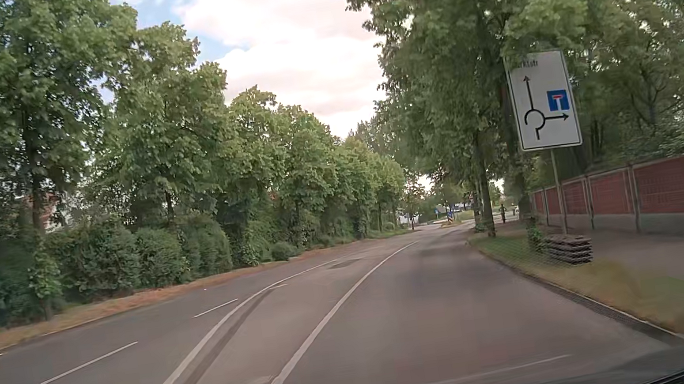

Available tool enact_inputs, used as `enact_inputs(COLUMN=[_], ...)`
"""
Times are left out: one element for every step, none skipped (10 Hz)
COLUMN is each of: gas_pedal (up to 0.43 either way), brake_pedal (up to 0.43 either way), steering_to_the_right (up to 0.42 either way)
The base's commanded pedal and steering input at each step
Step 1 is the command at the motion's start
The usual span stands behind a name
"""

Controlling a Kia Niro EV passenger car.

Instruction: Follow the waypoints while adhering to traffic rules and regulations

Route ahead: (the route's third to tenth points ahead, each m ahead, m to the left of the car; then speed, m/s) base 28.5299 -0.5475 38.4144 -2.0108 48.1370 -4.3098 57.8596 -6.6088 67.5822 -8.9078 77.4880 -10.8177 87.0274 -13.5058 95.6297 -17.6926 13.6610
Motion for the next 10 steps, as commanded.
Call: enact_inputs(gas_pedal=[0.098,0.098,0.098,0.098,0.098,0.098,0.098,0.098,0.098,0.098], brake_pedal=[0.012,0.012,0.012,0.012,0.012,0.012,0.012,0.012,0.012,0.012], steering_to_the_right=[0.025,0.025,0.025,0.026,0.026,0.027,0.03,0.031,0.031,0.031])
